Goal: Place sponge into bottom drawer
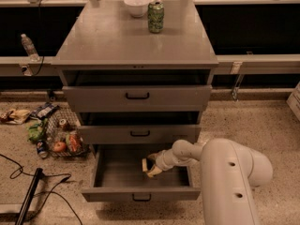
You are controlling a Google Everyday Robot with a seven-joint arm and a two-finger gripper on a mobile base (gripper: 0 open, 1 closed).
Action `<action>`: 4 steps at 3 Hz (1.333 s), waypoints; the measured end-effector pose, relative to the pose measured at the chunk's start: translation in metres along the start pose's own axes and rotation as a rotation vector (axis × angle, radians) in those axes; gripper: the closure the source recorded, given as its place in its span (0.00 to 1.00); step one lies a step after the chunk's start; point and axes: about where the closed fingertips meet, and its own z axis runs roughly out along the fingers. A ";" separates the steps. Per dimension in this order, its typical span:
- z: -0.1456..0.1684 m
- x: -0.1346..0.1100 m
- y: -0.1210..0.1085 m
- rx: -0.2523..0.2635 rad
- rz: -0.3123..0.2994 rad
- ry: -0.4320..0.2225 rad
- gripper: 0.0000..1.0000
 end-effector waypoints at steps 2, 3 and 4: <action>0.006 0.010 -0.011 0.012 0.000 0.042 0.17; -0.015 0.013 -0.011 0.063 0.054 0.050 0.13; -0.048 0.015 -0.002 0.126 0.101 0.037 0.36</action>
Offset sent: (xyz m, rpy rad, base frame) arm 0.0154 -0.0164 -0.0014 -0.0581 -0.0142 -0.0437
